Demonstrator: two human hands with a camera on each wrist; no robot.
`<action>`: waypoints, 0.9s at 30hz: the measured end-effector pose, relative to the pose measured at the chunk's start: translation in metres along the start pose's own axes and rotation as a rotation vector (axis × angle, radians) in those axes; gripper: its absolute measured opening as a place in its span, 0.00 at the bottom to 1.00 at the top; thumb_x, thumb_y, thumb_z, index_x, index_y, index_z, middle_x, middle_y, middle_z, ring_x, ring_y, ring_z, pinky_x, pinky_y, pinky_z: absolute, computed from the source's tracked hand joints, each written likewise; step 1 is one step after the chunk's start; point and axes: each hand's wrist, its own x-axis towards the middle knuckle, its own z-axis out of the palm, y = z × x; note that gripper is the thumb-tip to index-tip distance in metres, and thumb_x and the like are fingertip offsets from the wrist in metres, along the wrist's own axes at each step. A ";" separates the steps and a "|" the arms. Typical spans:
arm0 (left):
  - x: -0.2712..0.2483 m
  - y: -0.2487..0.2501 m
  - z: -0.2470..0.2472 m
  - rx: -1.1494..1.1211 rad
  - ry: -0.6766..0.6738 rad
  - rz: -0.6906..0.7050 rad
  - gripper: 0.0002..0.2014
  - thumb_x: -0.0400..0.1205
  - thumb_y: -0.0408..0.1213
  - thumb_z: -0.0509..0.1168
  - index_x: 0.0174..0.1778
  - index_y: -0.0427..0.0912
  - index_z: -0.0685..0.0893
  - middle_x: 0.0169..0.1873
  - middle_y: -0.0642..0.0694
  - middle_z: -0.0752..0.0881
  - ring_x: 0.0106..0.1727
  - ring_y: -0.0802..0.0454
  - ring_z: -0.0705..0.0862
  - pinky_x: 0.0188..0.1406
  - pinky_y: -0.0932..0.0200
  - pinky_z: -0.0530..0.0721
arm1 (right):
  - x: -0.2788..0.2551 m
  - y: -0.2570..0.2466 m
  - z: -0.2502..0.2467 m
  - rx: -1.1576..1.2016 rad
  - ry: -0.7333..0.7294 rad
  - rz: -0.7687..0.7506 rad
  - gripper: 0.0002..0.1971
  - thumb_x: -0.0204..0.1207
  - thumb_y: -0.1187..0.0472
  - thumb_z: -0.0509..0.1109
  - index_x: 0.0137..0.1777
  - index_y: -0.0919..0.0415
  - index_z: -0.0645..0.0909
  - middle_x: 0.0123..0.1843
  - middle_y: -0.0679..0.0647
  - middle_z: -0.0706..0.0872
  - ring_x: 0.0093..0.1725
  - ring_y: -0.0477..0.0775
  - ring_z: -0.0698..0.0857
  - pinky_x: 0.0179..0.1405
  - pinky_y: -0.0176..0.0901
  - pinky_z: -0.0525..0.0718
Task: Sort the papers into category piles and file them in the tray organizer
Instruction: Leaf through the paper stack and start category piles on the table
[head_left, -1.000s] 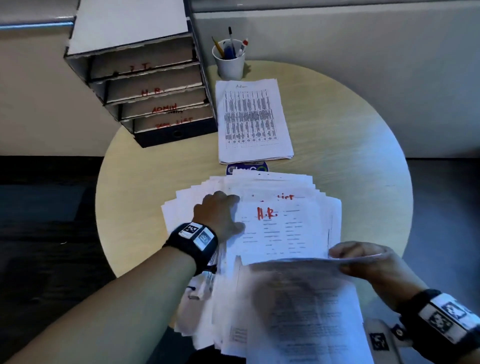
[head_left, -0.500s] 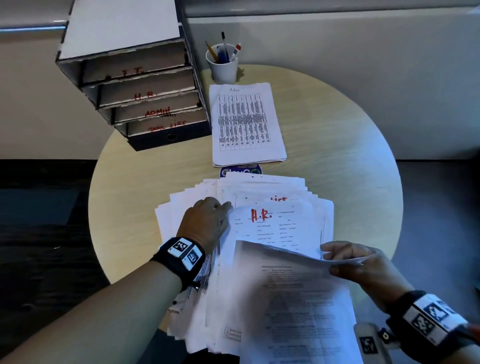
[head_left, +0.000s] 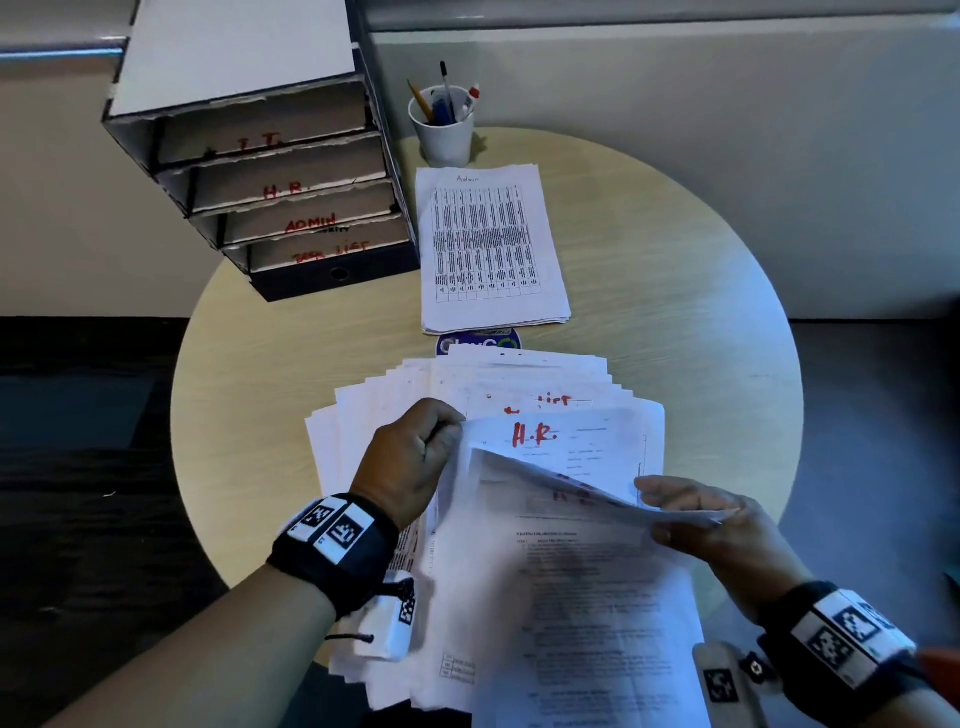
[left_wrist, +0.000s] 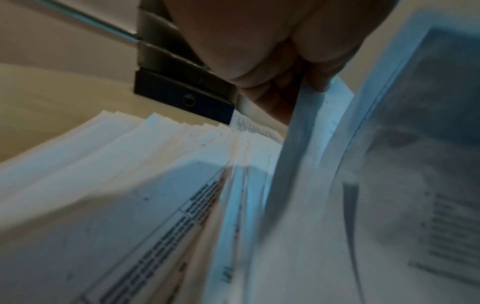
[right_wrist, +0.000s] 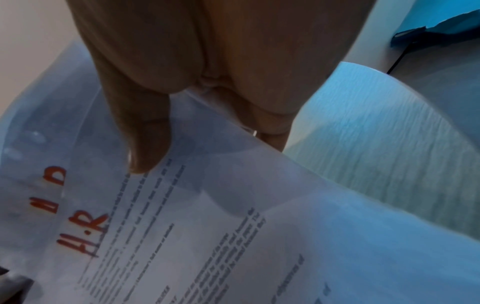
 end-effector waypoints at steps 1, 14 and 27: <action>-0.002 0.002 -0.001 -0.026 0.031 -0.005 0.04 0.84 0.43 0.63 0.50 0.52 0.83 0.42 0.59 0.87 0.46 0.62 0.83 0.43 0.70 0.78 | 0.002 0.001 -0.001 0.004 0.003 -0.010 0.12 0.53 0.64 0.85 0.34 0.69 0.89 0.58 0.52 0.91 0.60 0.55 0.88 0.49 0.38 0.87; -0.008 -0.004 0.001 -0.156 -0.024 -0.018 0.16 0.84 0.28 0.64 0.43 0.58 0.81 0.62 0.62 0.85 0.59 0.66 0.84 0.56 0.67 0.82 | 0.032 -0.019 0.008 0.000 0.019 0.099 0.34 0.66 0.77 0.78 0.71 0.51 0.82 0.61 0.52 0.90 0.58 0.51 0.89 0.65 0.51 0.84; -0.015 -0.006 -0.001 -0.364 0.126 -0.027 0.14 0.69 0.28 0.74 0.37 0.56 0.91 0.49 0.62 0.82 0.52 0.60 0.84 0.50 0.69 0.81 | 0.021 -0.008 0.006 0.017 -0.077 0.059 0.10 0.55 0.76 0.84 0.26 0.64 0.87 0.65 0.45 0.87 0.66 0.48 0.85 0.60 0.49 0.81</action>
